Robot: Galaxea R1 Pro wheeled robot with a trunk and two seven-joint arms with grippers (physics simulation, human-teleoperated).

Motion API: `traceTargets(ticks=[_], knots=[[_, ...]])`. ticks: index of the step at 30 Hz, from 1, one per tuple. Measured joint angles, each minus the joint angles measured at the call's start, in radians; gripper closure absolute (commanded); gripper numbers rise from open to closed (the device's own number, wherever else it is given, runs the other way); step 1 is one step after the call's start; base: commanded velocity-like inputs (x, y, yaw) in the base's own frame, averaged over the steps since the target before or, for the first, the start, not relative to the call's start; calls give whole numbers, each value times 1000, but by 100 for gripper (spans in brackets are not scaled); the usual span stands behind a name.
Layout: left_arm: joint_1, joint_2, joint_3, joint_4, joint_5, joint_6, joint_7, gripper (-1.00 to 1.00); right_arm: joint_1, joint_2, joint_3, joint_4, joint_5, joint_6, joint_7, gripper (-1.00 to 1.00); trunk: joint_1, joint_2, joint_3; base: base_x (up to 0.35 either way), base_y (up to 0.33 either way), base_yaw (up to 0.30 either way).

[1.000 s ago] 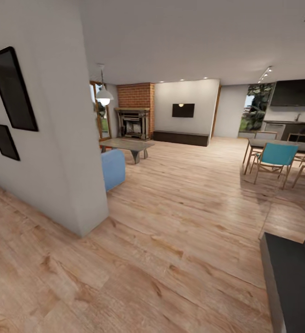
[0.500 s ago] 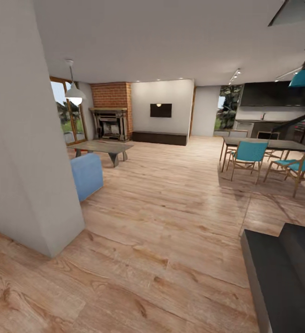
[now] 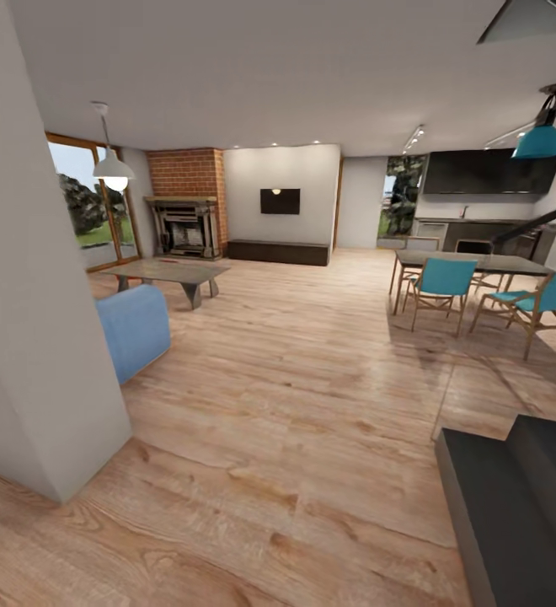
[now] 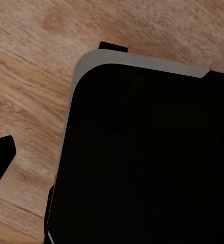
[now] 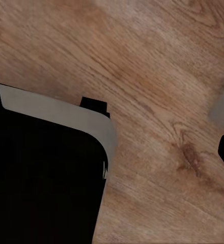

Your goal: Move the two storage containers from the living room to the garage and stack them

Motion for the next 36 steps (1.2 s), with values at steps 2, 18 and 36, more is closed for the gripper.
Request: traceTargets(ticks=[2,18,36], knots=[[0,0,0,0,0,0,0,-100,0,0,0,0,0,0,-3,-100,0,0,0,322,0,-1],[0,1,0,0,0,-1,0,-100,0,-1,-2,0,0,-4,-6,-100,0,0,0,322,0,0],[0,0,0,0,0,-1,0,-100,0,0,-2,0,0,-1,-5,-100,0,0,0,322,0,0]])
